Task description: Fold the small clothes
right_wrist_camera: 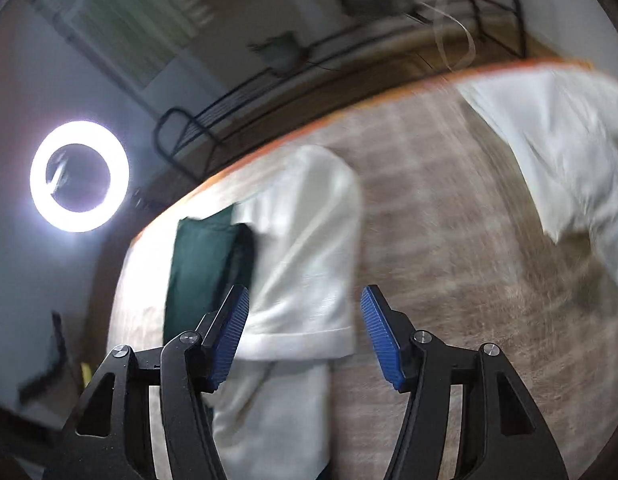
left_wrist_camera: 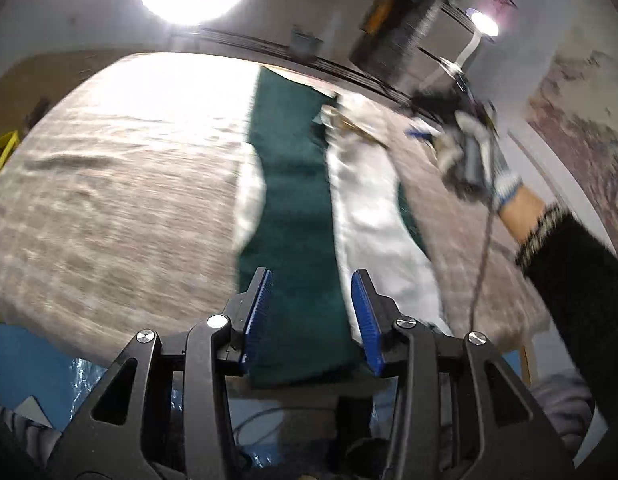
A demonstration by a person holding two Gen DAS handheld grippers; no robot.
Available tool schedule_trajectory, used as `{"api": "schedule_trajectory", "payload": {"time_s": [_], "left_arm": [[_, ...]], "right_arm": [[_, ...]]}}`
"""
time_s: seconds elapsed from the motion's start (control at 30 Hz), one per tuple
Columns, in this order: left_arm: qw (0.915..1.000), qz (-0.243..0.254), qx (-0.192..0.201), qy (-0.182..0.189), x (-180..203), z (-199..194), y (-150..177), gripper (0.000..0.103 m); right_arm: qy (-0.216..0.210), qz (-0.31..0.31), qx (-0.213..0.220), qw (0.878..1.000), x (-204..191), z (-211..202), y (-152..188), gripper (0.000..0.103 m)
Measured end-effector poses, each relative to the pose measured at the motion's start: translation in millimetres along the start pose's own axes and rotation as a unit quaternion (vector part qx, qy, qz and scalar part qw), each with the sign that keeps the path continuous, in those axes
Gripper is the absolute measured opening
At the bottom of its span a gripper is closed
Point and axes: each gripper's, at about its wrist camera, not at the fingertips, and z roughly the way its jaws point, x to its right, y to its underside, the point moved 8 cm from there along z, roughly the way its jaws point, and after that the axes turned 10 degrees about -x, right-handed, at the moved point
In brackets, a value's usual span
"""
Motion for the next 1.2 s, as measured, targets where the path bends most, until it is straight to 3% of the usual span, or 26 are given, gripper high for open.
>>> {"api": "schedule_trajectory", "payload": {"time_s": [0.17,0.2,0.27,0.3,0.33,0.43,0.67,0.87,0.97,1.03,1.2], "left_arm": [[0.9986,-0.05,-0.014,-0.007,-32,16,0,0.042],[0.9983,-0.055,-0.017,-0.006,-35,17,1,0.042],[0.9978,-0.063,-0.022,-0.001,-40,21,2,0.042],[0.9977,-0.064,-0.024,0.002,-41,20,3,0.042],[0.9976,-0.065,-0.024,0.005,-40,19,3,0.042],[0.9975,-0.067,-0.021,0.012,-41,18,3,0.042],[0.9953,-0.091,-0.028,0.02,-54,23,1,0.042],[0.9944,-0.1,-0.03,0.018,-62,24,2,0.042],[0.9948,-0.097,-0.03,0.013,-63,24,2,0.042],[0.995,-0.095,-0.031,0.01,-64,24,2,0.042],[0.9958,-0.089,-0.023,0.002,-65,19,3,0.042]], "right_arm": [[0.024,0.003,-0.033,0.999,12,41,9,0.057],[0.028,-0.007,-0.024,0.999,10,39,7,0.056],[0.02,-0.024,-0.026,0.999,3,41,5,0.035],[0.009,-0.031,-0.038,0.999,-1,46,5,0.007],[0.014,-0.036,-0.044,0.998,-2,49,5,0.003],[0.038,-0.062,-0.033,0.997,-13,46,2,0.001],[-0.002,-0.091,0.002,0.996,-87,18,-25,0.0],[0.012,-0.128,-0.017,0.992,-153,65,-46,0.0],[0.013,-0.12,-0.028,0.992,-165,99,-53,0.001],[0.009,-0.111,-0.056,0.992,-166,115,-52,0.008],[-0.006,-0.114,-0.05,0.992,-162,92,-44,0.012]]}}
